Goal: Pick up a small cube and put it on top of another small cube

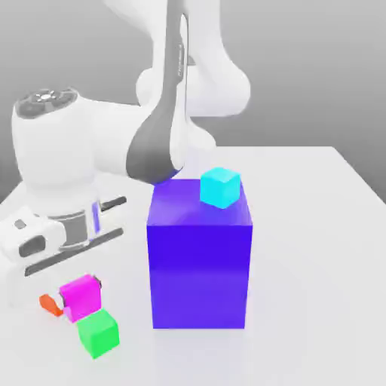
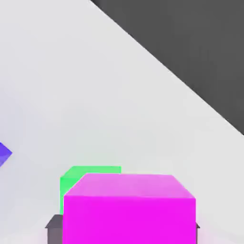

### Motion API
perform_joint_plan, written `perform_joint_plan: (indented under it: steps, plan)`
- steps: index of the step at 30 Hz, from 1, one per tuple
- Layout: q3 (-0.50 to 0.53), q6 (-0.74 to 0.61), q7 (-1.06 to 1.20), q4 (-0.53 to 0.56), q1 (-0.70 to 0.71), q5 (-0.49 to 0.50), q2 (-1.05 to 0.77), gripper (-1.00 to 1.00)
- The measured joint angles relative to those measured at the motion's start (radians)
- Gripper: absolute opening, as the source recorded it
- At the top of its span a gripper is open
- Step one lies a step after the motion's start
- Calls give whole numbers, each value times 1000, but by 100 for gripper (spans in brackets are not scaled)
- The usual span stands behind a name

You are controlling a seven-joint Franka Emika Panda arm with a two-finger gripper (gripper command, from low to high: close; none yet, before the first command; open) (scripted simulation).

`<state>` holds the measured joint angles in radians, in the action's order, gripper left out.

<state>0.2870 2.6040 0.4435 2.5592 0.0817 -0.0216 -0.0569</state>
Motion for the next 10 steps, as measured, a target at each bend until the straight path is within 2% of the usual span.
perform_joint_plan:
  steps: [6,7,10]
  plan:
    - [-48,171,114,29,27,-111,-139,-100]
    - [-58,193,126,29,34,-128,-163,100]
    - [-58,193,126,29,34,-128,-163,100]
